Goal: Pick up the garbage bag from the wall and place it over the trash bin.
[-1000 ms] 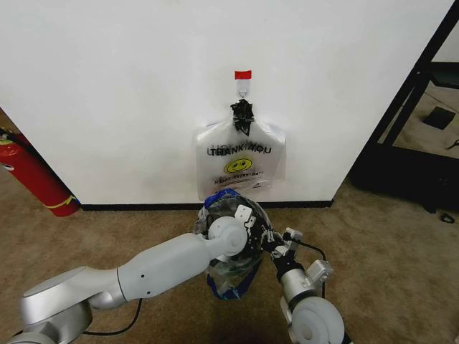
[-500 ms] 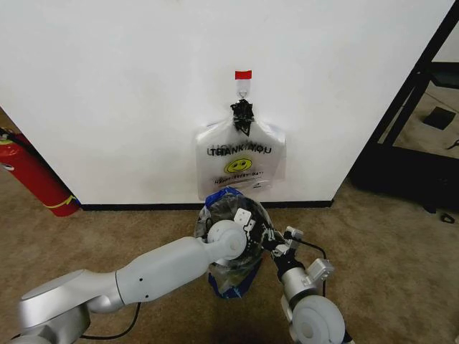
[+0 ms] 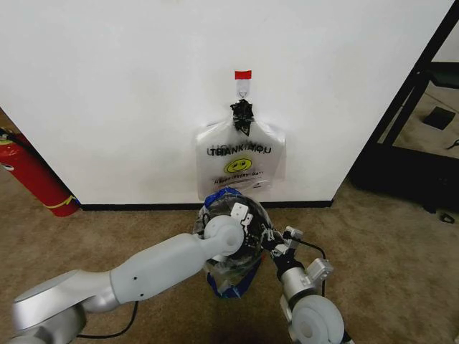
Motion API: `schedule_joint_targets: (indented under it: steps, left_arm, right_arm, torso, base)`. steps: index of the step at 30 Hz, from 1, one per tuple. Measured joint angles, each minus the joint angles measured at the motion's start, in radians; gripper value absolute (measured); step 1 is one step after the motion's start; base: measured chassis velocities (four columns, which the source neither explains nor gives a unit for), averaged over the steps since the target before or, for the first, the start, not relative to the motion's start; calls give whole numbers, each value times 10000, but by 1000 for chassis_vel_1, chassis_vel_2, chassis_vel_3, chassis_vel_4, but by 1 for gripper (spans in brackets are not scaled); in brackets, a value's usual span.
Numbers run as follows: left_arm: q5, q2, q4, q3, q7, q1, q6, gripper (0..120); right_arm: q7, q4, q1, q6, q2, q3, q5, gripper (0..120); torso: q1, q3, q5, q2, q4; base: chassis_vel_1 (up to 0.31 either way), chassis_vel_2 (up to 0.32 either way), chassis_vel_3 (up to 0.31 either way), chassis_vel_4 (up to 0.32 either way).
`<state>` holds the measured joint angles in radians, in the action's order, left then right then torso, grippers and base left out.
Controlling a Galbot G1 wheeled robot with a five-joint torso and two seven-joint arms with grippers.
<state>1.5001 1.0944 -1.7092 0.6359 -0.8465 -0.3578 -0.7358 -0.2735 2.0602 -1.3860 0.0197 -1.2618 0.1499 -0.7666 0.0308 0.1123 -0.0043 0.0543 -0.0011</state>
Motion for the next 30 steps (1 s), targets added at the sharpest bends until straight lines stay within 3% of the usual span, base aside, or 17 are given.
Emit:
schedule_joint_targets:
  steps: [7,14,17,22,24,26,30]
  left_arm:
    - [641,-778,-1100,-441,-136,14,2,65]
    - [1115,-1463,-2175,-1192,-215,-2,46,72]
    - [1175,-1867,-3048,-1965,-14,-413,208,72]
    - [1062,-2164,-3655,-2625,185,-955,366,71]
    - [974,-2423,-4070,-3434,493,-1445,498,71]
    - [953,-2498,-4177,-3690,608,-1580,534,71]
    - [233,-3393,-4600,-5477,2720,-2387,899,87]
  right_arm:
    - [-10,-197,231,0,-10,105,-145,1]
    - [-23,-347,306,-8,-39,248,-275,1]
    - [-129,-372,286,13,-130,270,-632,1]
    - [-176,-384,254,33,-166,283,-743,1]
    - [-176,-386,211,41,-158,292,-737,1]
    - [-174,-386,196,44,-151,293,-723,1]
    - [-173,-312,127,66,-102,304,-695,1]
  torso:
    - [0,0,1,0,2]
    - [0,0,0,0,-1]
    - [0,0,0,0,-1]
    - [0,0,0,0,2]
    - [0,0,-1,0,1]
    - [0,0,0,0,1]
    - [0,-1,-1,0,3]
  base:
    - [0,0,0,0]
    - [0,0,0,0]
    - [0,0,0,0]
    - [0,0,0,0]
    - [0,0,0,0]
    - [0,0,0,0]
    - [0,0,0,0]
